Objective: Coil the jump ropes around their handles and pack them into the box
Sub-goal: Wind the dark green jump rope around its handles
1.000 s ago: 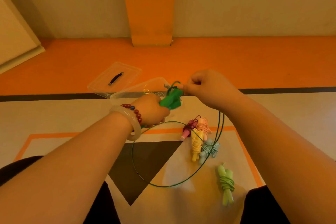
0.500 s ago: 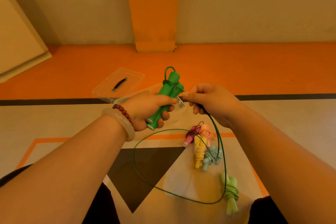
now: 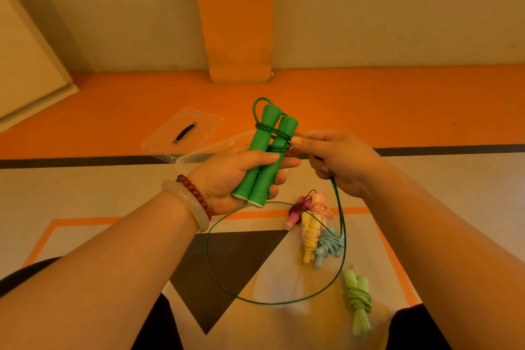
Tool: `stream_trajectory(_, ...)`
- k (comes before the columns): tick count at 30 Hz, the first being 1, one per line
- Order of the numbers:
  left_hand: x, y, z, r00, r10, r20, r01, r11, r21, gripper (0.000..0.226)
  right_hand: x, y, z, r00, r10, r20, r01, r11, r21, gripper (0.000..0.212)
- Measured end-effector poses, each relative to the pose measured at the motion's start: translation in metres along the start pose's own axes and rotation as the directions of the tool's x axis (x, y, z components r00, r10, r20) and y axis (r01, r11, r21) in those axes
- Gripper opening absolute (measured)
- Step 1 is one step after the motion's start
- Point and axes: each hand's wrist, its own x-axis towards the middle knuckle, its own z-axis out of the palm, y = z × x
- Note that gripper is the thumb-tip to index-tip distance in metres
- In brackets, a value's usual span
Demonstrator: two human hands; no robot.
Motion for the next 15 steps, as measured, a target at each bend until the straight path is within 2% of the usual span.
stream_trajectory(8, -0.004, 0.003, 0.000, 0.993, 0.026, 0.117, -0.020, 0.999, -0.048, 0.034, 0.005, -0.001, -0.001, 0.992, -0.109, 0.066, 0.102, 0.989, 0.105, 0.016)
stream_trajectory(12, -0.008, 0.004, 0.000, 0.992, -0.032, 0.126, 0.038, 0.998, -0.053, 0.026, 0.003, 0.005, -0.003, 0.960, -0.098, 0.262, 0.037, 0.973, 0.227, 0.030)
stream_trajectory(15, -0.010, 0.004, 0.003, 0.990, -0.062, 0.126, 0.074, 0.993, -0.093, 0.021, 0.002, 0.008, -0.003, 0.919, -0.175, 0.354, 0.046, 0.938, 0.345, 0.042)
